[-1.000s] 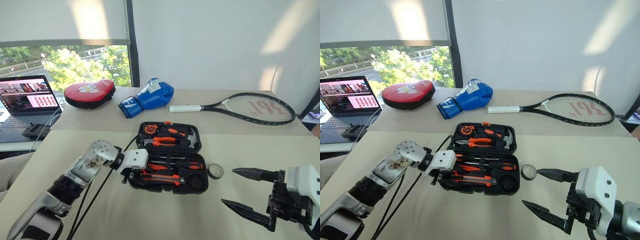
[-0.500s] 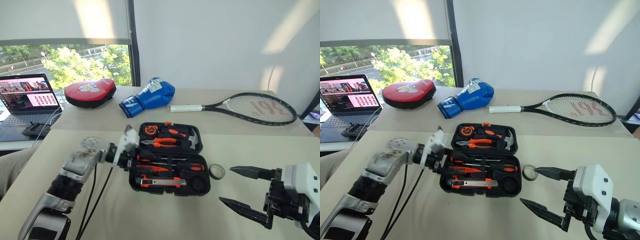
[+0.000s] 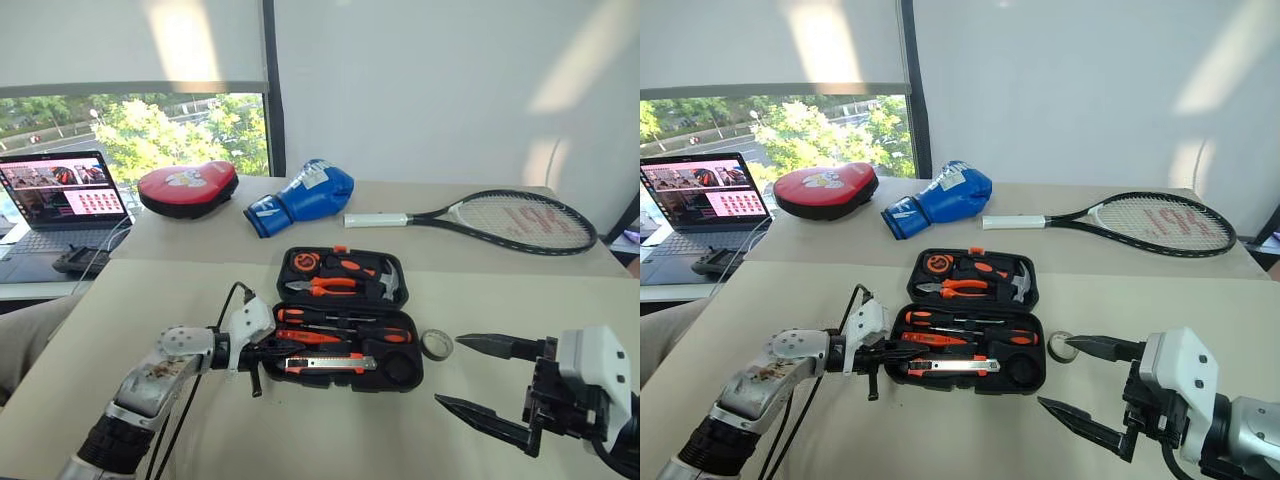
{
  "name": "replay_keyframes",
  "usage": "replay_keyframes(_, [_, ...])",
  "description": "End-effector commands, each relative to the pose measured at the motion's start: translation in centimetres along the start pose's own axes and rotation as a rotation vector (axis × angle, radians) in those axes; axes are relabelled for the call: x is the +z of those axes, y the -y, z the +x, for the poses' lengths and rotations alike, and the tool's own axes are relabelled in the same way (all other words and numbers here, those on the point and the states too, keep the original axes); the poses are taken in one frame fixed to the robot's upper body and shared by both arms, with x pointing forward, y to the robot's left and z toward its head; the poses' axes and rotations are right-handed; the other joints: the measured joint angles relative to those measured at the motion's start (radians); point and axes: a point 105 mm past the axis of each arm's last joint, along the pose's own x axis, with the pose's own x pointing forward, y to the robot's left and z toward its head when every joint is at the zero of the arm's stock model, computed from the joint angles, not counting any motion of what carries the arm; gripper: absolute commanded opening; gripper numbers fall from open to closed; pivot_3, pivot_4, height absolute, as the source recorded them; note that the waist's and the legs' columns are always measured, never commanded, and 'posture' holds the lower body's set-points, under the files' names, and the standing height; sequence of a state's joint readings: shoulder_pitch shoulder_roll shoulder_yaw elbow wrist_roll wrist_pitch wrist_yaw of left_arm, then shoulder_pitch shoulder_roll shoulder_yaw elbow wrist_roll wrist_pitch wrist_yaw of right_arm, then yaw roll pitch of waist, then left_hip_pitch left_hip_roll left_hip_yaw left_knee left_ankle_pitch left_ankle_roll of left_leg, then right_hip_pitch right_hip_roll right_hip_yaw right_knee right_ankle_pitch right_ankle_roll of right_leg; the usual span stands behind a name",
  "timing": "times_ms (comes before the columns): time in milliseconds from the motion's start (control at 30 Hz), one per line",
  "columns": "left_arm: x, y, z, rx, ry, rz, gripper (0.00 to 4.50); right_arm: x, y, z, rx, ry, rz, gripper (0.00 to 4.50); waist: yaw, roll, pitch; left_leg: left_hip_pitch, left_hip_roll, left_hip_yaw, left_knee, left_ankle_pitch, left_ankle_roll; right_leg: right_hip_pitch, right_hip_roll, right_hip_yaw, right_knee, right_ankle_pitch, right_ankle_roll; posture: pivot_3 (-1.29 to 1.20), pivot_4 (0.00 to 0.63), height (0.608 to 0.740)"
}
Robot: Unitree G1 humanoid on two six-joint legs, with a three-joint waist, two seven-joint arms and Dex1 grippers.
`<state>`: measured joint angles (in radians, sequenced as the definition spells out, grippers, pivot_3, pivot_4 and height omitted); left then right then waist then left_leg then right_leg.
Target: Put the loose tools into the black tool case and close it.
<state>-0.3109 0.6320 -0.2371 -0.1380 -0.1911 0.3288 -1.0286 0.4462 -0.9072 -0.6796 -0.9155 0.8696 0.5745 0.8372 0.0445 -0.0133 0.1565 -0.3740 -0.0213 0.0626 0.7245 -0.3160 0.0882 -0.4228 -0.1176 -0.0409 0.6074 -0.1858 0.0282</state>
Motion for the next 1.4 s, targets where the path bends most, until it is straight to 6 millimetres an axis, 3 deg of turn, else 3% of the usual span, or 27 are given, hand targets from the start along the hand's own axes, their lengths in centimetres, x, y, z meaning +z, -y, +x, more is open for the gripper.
replay_keyframes(33, [-4.0,1.9,0.8,-0.093,-0.17,0.035,0.05,-0.4,0.4,0.2,-0.027,-0.047,0.003,4.5,-0.002,0.002,-0.003,0.0,0.0,0.0,0.0,0.0,0.0,0.001,0.0,0.0,0.0,0.0,0.0,0.0,0.15,0.74])
replay_keyframes(133, [-4.6,2.1,1.0,-0.119,-0.18,0.082,0.05,-0.9,0.7,0.6,-0.034,-0.075,0.023,4.5,-0.001,0.009,-0.008,0.003,0.0,0.0,-0.002,0.001,0.001,0.001,0.0,0.0,-0.001,0.0,0.0,0.0,0.15,0.74])
replay_keyframes(233, [-3.3,1.6,1.3,-0.103,-0.099,0.06,0.05,-1.5,1.3,0.9,-0.055,-0.104,0.015,4.5,0.0,0.012,-0.011,0.005,0.0,0.001,-0.003,0.002,0.004,0.002,0.0,0.0,-0.001,-0.001,0.0,0.0,0.15,0.74])
replay_keyframes(300, [-0.3,0.7,0.6,-0.054,0.067,-0.05,0.05,-1.3,1.6,1.2,-0.064,-0.097,-0.005,4.5,0.001,0.012,-0.011,0.004,0.0,0.001,-0.003,0.003,0.004,0.001,0.0,0.0,-0.001,-0.001,0.0,0.0,0.15,0.74])
replay_keyframes(400, [4.3,-0.2,-2.4,-0.054,0.261,-0.197,0.05,-1.3,1.9,1.8,-0.04,-0.097,-0.022,4.5,-0.006,0.007,-0.007,0.0,0.0,0.001,-0.003,0.003,0.004,0.0,0.001,0.0,0.0,-0.001,0.0,0.0,0.15,0.74])
replay_keyframes(500, [6.9,0.8,-4.8,-0.121,0.3,-0.221,0.8,-2.0,2.8,2.4,-0.025,-0.136,-0.061,4.5,-0.012,-0.001,-0.003,-0.012,0.002,-0.001,-0.001,0.008,-0.005,-0.01,0.004,-0.001,0.003,0.0,0.0,0.0,0.15,0.74])
replay_keyframes(633, [9.4,2.3,-6.8,-0.176,0.302,-0.235,2.17,-4.3,4.9,3.2,-0.011,-0.258,-0.02,4.5,-0.021,-0.001,-0.002,-0.014,0.0,-0.001,-0.002,0.011,-0.009,-0.013,0.009,-0.001,0.003,0.0,0.0,0.0,0.15,0.74])
replay_keyframes(733, [10.3,4.0,-7.8,-0.23,0.259,-0.228,3.41,-6.2,7.3,3.8,-0.054,-0.386,-0.016,4.5,-0.028,-0.003,0.001,-0.014,0.0,0.0,-0.001,0.01,-0.008,-0.012,0.009,-0.002,0.002,0.0,0.0,0.0,0.15,0.74])
replay_keyframes(800, [10.5,4.6,-8.1,-0.227,0.239,-0.215,3.96,-6.9,8.2,4.5,-0.035,-0.426,-0.002,4.5,-0.033,-0.005,0.003,-0.013,0.0,0.0,-0.001,0.01,-0.008,-0.012,0.009,-0.002,0.003,0.0,0.0,0.0,0.15,0.74])
replay_keyframes(833, [10.6,4.8,-8.2,-0.221,0.23,-0.213,3.96,-7.1,8.5,5.0,-0.019,-0.436,0.003,4.5,-0.032,-0.005,0.003,-0.013,-0.001,0.001,-0.001,0.01,-0.008,-0.012,0.01,-0.002,0.003,0.0,0.0,0.0,0.15,0.74])
replay_keyframes(967, [10.7,4.7,-8.0,-0.147,0.243,-0.191,4.0,-7.8,9.7,6.1,0.006,-0.475,-0.052,3.44,-0.029,-0.005,0.004,-0.014,-0.001,0.001,-0.002,0.011,-0.009,-0.013,0.01,-0.003,0.003,0.0,0.0,0.0,0.15,0.74])
replay_keyframes(1100, [10.3,5.0,-7.9,-0.113,0.245,-0.19,4.0,-8.5,10.2,6.8,0.031,-0.493,-0.062,3.44,-0.031,-0.005,0.004,-0.014,-0.001,0.001,-0.002,0.011,-0.009,-0.013,0.011,-0.004,0.003,0.0,0.0,0.0,0.15,0.74])
replay_keyframes(1233, [9.6,4.8,-7.9,-0.079,0.25,-0.2,4.0,-9.1,10.2,7.6,0.073,-0.505,-0.051,2.43,-0.032,-0.005,0.004,-0.014,-0.001,0.001,-0.002,0.011,-0.009,-0.013,0.01,-0.004,0.002,0.0,0.0,0.0,0.15,0.74])
replay_keyframes(1400, [9.0,4.3,-7.9,-0.069,0.256,-0.194,4.0,-8.9,10.2,8.1,0.096,-0.497,-0.072,0.66,-0.029,-0.005,0.004,-0.014,-0.001,0.001,-0.002,0.012,-0.011,-0.013,0.011,-0.005,0.003,0.0,-0.001,0.0,0.15,0.74])
